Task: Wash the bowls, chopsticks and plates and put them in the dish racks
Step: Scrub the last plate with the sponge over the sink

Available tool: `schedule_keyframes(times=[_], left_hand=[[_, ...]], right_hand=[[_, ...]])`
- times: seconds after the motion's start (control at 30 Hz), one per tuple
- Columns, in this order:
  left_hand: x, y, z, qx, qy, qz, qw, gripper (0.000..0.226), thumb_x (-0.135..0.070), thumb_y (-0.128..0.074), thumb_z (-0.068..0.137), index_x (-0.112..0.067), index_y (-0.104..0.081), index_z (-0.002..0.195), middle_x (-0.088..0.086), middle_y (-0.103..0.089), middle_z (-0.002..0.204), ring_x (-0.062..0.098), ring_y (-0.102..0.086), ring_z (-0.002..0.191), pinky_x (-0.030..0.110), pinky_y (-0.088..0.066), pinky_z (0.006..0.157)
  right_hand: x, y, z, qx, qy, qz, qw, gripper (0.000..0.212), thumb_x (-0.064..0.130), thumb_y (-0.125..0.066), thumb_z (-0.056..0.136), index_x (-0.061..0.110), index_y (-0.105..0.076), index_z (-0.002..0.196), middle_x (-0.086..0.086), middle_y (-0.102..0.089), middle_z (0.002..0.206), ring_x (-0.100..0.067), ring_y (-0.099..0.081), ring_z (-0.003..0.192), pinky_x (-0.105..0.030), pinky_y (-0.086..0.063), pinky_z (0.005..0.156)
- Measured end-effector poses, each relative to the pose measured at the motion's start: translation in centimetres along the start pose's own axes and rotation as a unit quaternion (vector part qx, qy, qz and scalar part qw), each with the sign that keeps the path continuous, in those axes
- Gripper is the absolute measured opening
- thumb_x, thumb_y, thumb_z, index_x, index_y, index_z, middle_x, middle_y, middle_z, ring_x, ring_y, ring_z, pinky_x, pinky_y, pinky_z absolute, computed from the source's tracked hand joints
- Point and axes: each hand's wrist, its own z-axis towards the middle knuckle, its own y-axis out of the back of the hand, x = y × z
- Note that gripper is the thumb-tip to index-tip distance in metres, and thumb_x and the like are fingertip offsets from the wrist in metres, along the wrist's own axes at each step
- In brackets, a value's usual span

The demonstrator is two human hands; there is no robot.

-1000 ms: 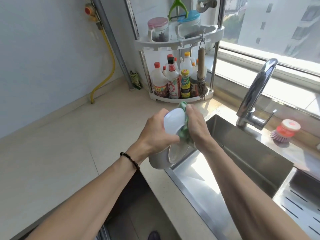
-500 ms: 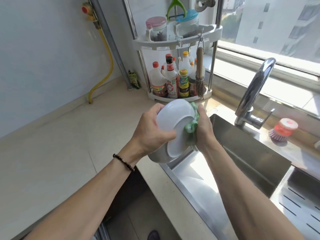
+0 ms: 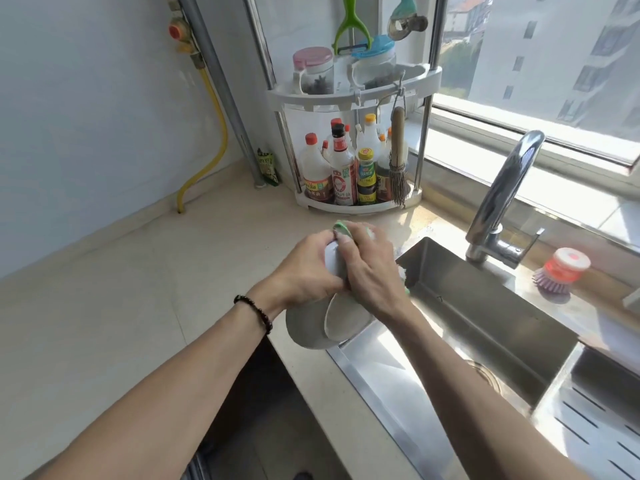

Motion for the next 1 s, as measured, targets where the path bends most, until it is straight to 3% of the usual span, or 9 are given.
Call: schedule_keyframes(times=[0.03, 0.13, 0.27, 0.4, 0.57, 0.7, 0.8, 0.9, 1.0], left_hand=[[0.2, -0.2, -0.1, -0.014, -0.008, -0.001, 1.000, 0.053, -0.006, -0.087, 0.060, -0.031, -0.060, 0.099, -0.006, -0.068, 0.094, 0.014, -0.066, 0.086, 0.023, -0.052, 0.069], [0.2, -0.4, -0.5, -0.035, -0.010, 0.008, 0.999, 0.046, -0.004, -0.085, 0.064, -0.028, -0.056, 0.090, -0.003, -0.063, 0.090, 0.013, -0.061, 0.077, 0.019, -0.047, 0.060], [-0.2, -0.9, -0.5, -0.045, -0.018, 0.040, 0.998, 0.048, -0.008, -0.087, 0.065, -0.027, -0.053, 0.092, -0.006, -0.061, 0.090, 0.015, -0.062, 0.079, 0.022, -0.047, 0.060], [-0.3, -1.2, -1.0, -0.052, -0.037, 0.065, 0.996, 0.046, -0.009, -0.084, 0.067, -0.020, -0.054, 0.100, -0.001, -0.061, 0.093, 0.017, -0.060, 0.081, 0.017, -0.042, 0.057], [-0.3, -1.3, -0.8, -0.069, -0.027, 0.075, 0.994, 0.049, -0.015, -0.088, 0.067, -0.022, -0.052, 0.098, -0.006, -0.060, 0.092, 0.014, -0.061, 0.080, 0.021, -0.045, 0.059], [0.1, -1.2, -1.3, -0.067, -0.036, 0.075, 0.994, 0.046, -0.012, -0.085, 0.068, -0.019, -0.054, 0.102, -0.001, -0.059, 0.094, 0.018, -0.061, 0.082, 0.021, -0.045, 0.058], [0.3, -1.5, -1.1, -0.094, -0.028, 0.051, 0.994, 0.047, -0.012, -0.087, 0.066, -0.019, -0.054, 0.099, 0.000, -0.061, 0.094, 0.020, -0.062, 0.080, 0.022, -0.045, 0.058], [0.2, -1.2, -1.7, -0.096, -0.053, 0.017, 0.994, 0.047, -0.008, -0.087, 0.065, -0.025, -0.053, 0.094, -0.002, -0.061, 0.092, 0.014, -0.060, 0.078, 0.014, -0.042, 0.055], [0.1, -0.6, -2.9, -0.116, -0.091, -0.074, 0.986, 0.049, -0.003, -0.085, 0.066, -0.028, -0.055, 0.094, -0.002, -0.064, 0.094, 0.008, -0.065, 0.080, 0.014, -0.048, 0.061]], right_hand=[[-0.3, -0.1, -0.3, -0.006, 0.002, 0.004, 1.000, 0.038, 0.042, -0.035, 0.100, 0.023, -0.064, 0.116, 0.000, -0.058, 0.117, -0.015, -0.050, 0.114, -0.034, -0.038, 0.096], [-1.1, 1.2, 0.7, -0.018, -0.111, 0.125, 0.986, 0.053, 0.050, -0.029, 0.094, 0.009, -0.063, 0.099, -0.008, -0.066, 0.096, -0.029, -0.061, 0.095, -0.043, -0.046, 0.081], [-0.7, 0.2, 0.4, -0.040, -0.060, 0.107, 0.992, 0.036, 0.045, -0.037, 0.098, 0.026, -0.066, 0.107, -0.002, -0.059, 0.111, -0.023, -0.056, 0.109, -0.040, -0.045, 0.094], [-1.8, 1.2, 0.8, -0.035, -0.160, 0.229, 0.960, 0.048, 0.048, -0.031, 0.097, 0.017, -0.068, 0.091, -0.015, -0.070, 0.093, -0.038, -0.066, 0.093, -0.055, -0.054, 0.086], [-0.6, -0.4, -0.2, -0.022, -0.089, 0.173, 0.981, 0.039, 0.045, -0.031, 0.100, 0.033, -0.055, 0.128, -0.004, -0.048, 0.141, -0.014, -0.043, 0.134, -0.031, -0.032, 0.110], [-2.0, 0.0, 0.4, -0.025, -0.174, 0.246, 0.953, 0.051, 0.052, -0.027, 0.102, 0.018, -0.063, 0.107, -0.015, -0.065, 0.111, -0.031, -0.062, 0.106, -0.047, -0.051, 0.094], [-1.0, -1.0, 0.2, -0.034, -0.099, 0.168, 0.980, 0.049, 0.049, -0.024, 0.104, 0.025, -0.059, 0.128, -0.006, -0.052, 0.131, -0.022, -0.049, 0.127, -0.040, -0.038, 0.111], [-1.7, -0.4, 0.4, -0.045, -0.167, 0.246, 0.954, 0.051, 0.058, -0.034, 0.097, 0.020, -0.069, 0.102, -0.016, -0.067, 0.111, -0.035, -0.064, 0.106, -0.047, -0.050, 0.093], [-3.4, 0.9, 0.5, -0.096, -0.312, 0.352, 0.877, 0.044, 0.060, -0.055, 0.079, 0.019, -0.071, 0.079, -0.011, -0.070, 0.088, -0.032, -0.065, 0.090, -0.043, -0.051, 0.083]])
